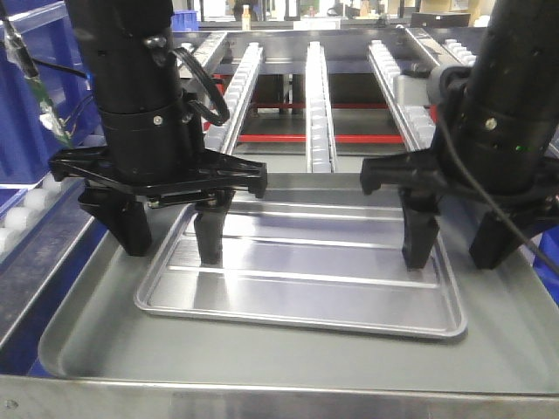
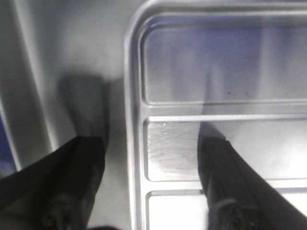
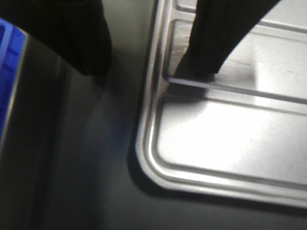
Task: Grab silver tray and place in blue box
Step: 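Close both grippers on the small silver tray's edges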
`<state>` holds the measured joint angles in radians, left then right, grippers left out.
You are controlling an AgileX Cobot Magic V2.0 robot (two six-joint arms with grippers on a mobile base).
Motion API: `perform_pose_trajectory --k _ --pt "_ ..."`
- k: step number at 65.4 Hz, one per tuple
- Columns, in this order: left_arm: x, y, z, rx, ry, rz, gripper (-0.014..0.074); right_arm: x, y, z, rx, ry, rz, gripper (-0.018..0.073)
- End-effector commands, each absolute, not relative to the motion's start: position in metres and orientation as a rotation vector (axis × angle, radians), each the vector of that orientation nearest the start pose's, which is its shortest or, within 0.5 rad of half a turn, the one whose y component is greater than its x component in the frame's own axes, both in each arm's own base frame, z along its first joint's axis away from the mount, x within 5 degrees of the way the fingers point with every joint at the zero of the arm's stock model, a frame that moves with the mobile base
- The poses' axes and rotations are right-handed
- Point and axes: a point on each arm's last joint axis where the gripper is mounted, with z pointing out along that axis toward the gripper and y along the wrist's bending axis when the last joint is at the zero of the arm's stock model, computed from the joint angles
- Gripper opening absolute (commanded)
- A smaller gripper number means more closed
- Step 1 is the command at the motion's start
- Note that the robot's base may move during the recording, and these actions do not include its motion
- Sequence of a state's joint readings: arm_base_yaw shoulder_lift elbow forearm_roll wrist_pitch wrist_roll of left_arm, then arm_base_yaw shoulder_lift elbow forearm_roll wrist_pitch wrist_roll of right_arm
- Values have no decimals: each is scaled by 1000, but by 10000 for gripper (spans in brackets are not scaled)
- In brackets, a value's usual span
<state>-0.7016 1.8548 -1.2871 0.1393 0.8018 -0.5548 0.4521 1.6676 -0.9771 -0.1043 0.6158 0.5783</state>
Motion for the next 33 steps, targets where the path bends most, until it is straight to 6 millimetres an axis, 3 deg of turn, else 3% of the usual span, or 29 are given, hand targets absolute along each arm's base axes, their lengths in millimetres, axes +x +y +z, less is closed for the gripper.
perform_pose_trajectory --k 1,9,16,24,29,33 --pt "294 -238 220 304 2751 -177 343 294 133 207 58 2711 193 468" --pt "295 -238 218 305 2757 -172 340 295 134 205 57 2719 189 442" --pt "295 -238 217 306 2759 -171 292 295 134 205 57 2719 189 340" --pt "295 -238 217 306 2759 -171 155 295 134 205 57 2719 189 192" --pt "295 -238 217 306 2759 -171 19 295 134 205 57 2720 187 69" --pt "295 -238 217 306 2759 -171 -67 295 134 205 57 2720 187 54"
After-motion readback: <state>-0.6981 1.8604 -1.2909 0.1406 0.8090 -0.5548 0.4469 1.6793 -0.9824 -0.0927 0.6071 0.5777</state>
